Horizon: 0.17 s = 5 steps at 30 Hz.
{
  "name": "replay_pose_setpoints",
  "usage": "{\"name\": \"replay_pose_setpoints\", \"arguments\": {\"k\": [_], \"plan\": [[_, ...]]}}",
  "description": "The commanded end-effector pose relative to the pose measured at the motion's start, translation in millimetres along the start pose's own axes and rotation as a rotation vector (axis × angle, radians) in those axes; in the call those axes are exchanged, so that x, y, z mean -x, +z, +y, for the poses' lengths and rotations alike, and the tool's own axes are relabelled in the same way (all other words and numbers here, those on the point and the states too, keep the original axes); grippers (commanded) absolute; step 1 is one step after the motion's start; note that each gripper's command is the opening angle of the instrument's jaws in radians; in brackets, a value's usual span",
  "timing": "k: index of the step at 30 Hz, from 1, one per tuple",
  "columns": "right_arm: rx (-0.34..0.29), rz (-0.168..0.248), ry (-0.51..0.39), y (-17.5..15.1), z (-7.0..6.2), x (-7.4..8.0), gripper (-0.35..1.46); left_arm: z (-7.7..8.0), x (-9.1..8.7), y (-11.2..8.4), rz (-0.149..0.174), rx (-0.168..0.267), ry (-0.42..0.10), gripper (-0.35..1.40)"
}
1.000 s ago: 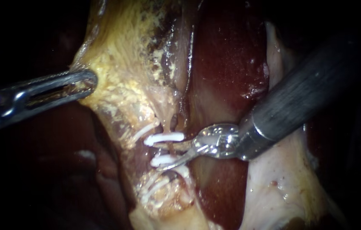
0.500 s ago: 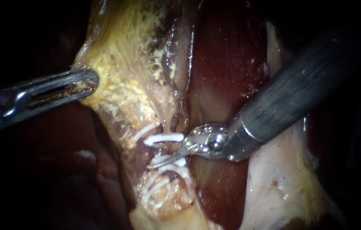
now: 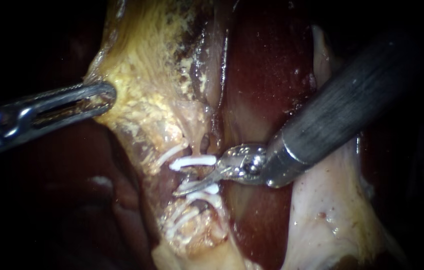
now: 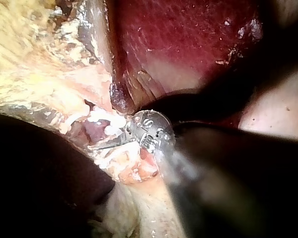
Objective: Go to the cutting position right tube
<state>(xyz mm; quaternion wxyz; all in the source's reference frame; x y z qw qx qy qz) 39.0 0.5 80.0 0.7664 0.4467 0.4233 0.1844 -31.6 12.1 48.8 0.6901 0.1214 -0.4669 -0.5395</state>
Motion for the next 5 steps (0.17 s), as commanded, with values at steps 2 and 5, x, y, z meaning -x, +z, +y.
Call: {"name": "replay_pose_setpoints", "arguments": {"k": [2, 5], "plan": [[0.000, 0.000, -0.001, 0.0, 0.0, 0.0, 0.62, 0.0, 0.0, 0.0, 0.000, -0.001, 0.000, -0.35], [-0.001, 0.000, -0.001, 0.0, 0.0, 0.0, 0.63, 0.0, 0.0, 0.0, 0.000, -0.001, 0.000, -0.35]]}}
